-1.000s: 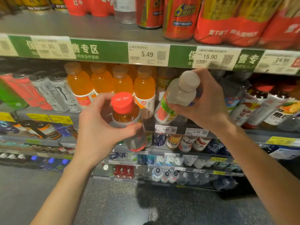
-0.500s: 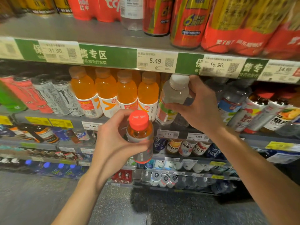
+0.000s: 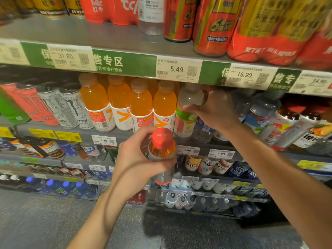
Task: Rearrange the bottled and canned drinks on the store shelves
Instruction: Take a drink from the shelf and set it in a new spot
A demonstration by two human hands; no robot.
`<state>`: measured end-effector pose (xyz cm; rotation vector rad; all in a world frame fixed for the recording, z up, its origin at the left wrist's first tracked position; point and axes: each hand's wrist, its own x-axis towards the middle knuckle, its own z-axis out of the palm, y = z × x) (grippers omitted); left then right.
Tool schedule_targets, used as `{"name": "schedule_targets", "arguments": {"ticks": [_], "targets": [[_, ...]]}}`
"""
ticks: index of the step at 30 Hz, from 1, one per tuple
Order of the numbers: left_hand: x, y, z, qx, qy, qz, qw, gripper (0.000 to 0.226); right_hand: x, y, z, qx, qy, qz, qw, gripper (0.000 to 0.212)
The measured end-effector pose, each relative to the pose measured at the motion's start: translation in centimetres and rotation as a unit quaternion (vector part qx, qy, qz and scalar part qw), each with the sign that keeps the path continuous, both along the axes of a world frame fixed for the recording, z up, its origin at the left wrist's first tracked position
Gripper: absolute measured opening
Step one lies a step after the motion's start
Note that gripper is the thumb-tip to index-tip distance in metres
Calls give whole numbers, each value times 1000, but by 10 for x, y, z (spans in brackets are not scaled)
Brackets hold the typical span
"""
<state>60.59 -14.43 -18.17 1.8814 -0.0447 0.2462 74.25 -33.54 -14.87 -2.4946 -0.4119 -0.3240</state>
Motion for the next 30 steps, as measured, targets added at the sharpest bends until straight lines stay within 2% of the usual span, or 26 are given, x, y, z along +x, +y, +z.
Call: {"name": "schedule_targets", "arguments": {"ticks": [2,5,12,15,18,20,22,24,26,30], "targets": [[2,-1,0,-3,1,-3,1000,61,5,0,4,-46,26,-13,999,55],[4,-2,0,-2,-2,-4,1000,61,10,0,4,-46,51,-18,997,65],[5,-6,5,-4,-5,-15,1000,59,3,-2,8,-35,53,9,998,51],[3,-7,9,-3,-13,-16,1000,59,-8,-8,-2,-69,-45,-23,996,54],[2,-9,15,-10,-26,-18,999,59,-41,-16,-11,44,-127,-36,990,46],[2,-13,17,-28,-32,-20,999,62,-67,-21,-13,122,-76,26,989,31],[2,-18,18,-43,-40,-21,998,64,-90,-24,-13,173,33,93,980,29],[1,-23,18,-47,-49,-27,997,66,-107,-26,-13,200,140,137,960,42],[-2,-28,20,-53,-55,-38,996,67,-121,-28,-18,199,198,157,947,58],[-13,-46,27,-56,-55,-87,993,67,-144,-33,-26,224,221,133,940,77]]}}
